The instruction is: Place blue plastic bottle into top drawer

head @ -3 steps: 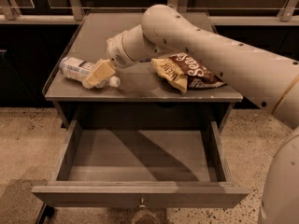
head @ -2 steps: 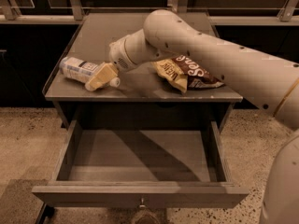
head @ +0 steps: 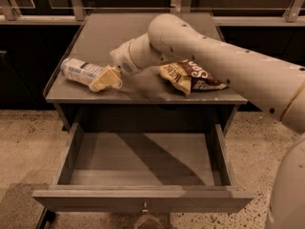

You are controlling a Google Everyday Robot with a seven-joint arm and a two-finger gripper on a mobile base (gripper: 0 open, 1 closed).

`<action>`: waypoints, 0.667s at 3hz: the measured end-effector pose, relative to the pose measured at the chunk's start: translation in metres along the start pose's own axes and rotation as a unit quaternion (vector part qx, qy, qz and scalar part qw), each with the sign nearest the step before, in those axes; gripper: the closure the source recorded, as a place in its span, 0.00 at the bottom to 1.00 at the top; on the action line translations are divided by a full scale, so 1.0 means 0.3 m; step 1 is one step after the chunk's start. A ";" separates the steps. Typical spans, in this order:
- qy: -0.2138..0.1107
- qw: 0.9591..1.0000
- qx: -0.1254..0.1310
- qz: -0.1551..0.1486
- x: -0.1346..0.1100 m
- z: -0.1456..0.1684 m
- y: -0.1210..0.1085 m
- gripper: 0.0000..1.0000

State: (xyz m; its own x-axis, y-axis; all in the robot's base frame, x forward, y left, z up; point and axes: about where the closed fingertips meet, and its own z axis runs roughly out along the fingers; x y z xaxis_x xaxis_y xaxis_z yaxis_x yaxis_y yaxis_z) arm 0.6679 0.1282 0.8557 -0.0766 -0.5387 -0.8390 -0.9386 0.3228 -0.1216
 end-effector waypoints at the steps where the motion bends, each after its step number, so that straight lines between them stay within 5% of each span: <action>1: 0.000 1.000 0.000 0.000 0.000 0.000 0.000 0.43; 2: 0.000 1.000 0.000 0.000 0.000 0.000 0.000 0.66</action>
Offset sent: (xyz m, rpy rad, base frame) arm 0.0000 0.0000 0.0000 0.0000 0.0000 0.0000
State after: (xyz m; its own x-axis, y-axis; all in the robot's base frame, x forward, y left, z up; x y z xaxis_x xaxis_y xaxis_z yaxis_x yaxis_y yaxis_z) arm 0.6678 0.1283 0.8556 -0.0765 -0.5387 -0.8390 -0.9387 0.3227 -0.1215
